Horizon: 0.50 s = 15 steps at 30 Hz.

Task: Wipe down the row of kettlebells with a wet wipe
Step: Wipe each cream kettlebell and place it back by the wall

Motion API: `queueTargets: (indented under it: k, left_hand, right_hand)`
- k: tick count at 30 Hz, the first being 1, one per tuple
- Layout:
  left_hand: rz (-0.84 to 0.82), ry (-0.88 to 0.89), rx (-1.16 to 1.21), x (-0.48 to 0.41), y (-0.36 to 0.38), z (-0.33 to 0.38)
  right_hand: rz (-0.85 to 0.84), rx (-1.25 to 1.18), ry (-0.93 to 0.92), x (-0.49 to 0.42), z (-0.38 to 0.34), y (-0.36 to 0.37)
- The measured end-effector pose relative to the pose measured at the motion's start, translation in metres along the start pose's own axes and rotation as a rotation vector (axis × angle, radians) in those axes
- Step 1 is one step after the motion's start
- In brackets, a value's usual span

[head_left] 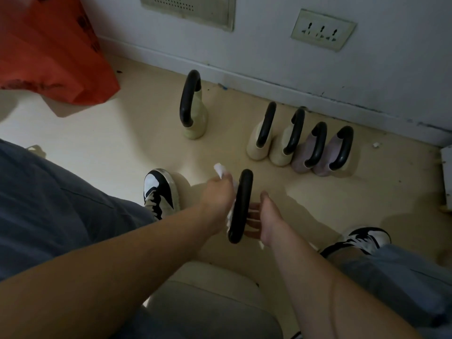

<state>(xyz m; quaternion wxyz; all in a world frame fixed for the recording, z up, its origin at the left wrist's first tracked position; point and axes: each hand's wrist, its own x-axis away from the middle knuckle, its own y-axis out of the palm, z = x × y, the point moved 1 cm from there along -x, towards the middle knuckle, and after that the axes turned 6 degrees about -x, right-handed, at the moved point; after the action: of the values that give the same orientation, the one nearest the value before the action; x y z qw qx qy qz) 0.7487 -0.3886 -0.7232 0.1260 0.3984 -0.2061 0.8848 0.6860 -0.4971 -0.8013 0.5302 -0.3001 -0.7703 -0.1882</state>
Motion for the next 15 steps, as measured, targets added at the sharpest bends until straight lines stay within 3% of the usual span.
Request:
queueTargets:
  k: [3,5,8,12,15]
  left_hand:
    - [0.050,0.263,-0.129,-0.017,-0.014,0.003]
    - [-0.074,0.174,-0.200,-0.022,-0.006,-0.018]
    - [-0.287,-0.088,-0.032,-0.018,0.017,-0.036]
    - [-0.275,-0.241,0.248,-0.015,0.025,-0.019]
    - [-0.266,-0.175,0.219,-0.024,0.026,-0.011]
  right_hand:
    - [0.088,0.009,-0.057,-0.007,-0.006,0.005]
    - [0.080,0.026,-0.077,-0.010,-0.013,0.009]
    - [0.009,0.031,-0.004,-0.015,-0.022,0.008]
    - [-0.193,0.102,0.103,-0.010,-0.024,0.010]
    - [-0.246,0.017,0.190,-0.013,-0.034,0.014]
